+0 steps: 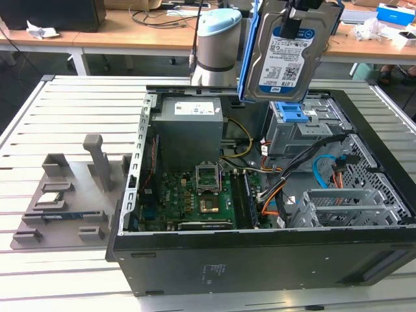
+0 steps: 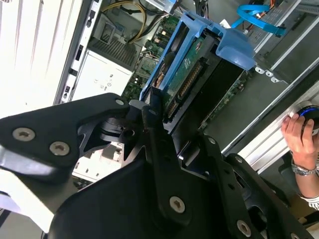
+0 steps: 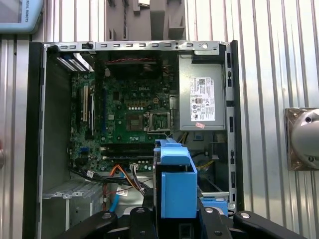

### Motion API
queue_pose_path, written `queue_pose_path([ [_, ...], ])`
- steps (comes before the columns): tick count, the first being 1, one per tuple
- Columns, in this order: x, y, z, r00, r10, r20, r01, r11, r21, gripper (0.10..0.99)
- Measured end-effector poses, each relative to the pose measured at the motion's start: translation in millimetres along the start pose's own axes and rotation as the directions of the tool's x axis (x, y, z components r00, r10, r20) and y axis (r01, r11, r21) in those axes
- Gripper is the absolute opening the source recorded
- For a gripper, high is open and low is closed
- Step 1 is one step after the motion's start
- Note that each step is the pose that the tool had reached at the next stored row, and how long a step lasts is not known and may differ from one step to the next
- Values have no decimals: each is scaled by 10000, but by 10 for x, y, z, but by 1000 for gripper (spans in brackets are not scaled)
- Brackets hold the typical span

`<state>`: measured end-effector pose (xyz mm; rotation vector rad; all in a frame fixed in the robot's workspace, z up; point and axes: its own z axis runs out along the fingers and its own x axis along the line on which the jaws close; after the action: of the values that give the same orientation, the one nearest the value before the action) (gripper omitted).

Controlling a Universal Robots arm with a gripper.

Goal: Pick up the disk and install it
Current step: 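Pick up the disk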

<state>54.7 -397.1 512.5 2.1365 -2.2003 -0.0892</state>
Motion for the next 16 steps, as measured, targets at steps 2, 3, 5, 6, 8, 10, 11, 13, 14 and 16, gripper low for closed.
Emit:
queue_pose_path([
  [2, 23, -1, 1, 10000, 0, 0, 0, 10000, 0, 361],
  [3, 39, -1, 2, 10000, -1, 0, 1, 10000, 0, 361],
  [5, 75, -2, 3, 10000, 0, -1, 0, 10000, 0, 361],
  [6, 108, -4, 6, 10000, -1, 0, 1, 10000, 0, 361],
  [8, 175, -6, 9, 10000, 0, 0, 0, 10000, 0, 361],
  [10, 255, -9, 14, 10000, 0, 0, 0, 10000, 0, 361],
  [11, 279, -10, 15, 10000, 0, 0, 0, 10000, 0, 361],
  [13, 327, -11, 18, 10000, 0, 0, 0, 10000, 0, 361],
  [14, 341, -12, 19, 10000, 0, -1, 0, 10000, 0, 361],
  [16, 372, -13, 21, 10000, 0, 0, 0, 10000, 0, 361],
])
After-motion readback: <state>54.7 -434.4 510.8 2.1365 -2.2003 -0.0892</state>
